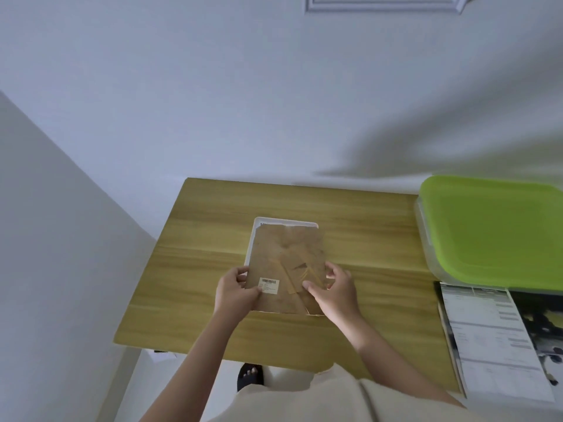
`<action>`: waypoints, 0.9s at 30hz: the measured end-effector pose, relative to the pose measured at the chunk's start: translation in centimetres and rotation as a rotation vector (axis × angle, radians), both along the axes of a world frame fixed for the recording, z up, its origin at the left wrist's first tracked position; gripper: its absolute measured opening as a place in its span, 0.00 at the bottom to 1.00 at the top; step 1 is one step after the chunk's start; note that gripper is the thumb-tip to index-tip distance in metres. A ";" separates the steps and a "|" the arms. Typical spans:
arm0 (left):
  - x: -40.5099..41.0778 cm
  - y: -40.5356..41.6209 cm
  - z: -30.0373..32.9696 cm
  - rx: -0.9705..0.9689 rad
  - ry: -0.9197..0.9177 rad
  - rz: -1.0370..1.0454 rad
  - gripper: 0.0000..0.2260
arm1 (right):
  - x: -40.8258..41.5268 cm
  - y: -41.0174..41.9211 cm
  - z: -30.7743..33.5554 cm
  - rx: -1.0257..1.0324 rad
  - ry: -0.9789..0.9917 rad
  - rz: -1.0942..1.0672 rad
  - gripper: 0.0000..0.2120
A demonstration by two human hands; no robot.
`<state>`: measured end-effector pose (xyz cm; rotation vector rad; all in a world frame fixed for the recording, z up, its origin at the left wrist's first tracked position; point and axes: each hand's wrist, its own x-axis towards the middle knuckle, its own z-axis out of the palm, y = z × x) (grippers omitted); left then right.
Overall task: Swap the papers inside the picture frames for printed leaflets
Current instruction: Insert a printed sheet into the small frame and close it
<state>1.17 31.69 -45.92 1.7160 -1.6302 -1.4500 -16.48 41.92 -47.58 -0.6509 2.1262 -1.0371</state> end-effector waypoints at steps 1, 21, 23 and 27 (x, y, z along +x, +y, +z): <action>0.6 -0.5 -0.2 0.006 -0.003 -0.013 0.20 | 0.5 -0.5 -0.2 0.007 -0.003 0.002 0.30; 2.4 -5.7 -4.3 -0.118 -0.103 -0.377 0.21 | 1.5 -2.6 -2.4 0.112 0.023 -0.067 0.30; 2.7 -5.8 -4.7 -0.138 -0.079 -0.389 0.22 | 1.7 -2.5 -2.5 0.113 0.026 -0.074 0.29; 3.1 -5.9 -5.2 -0.184 -0.062 -0.475 0.25 | 1.8 -2.0 -2.7 0.104 0.028 -0.061 0.27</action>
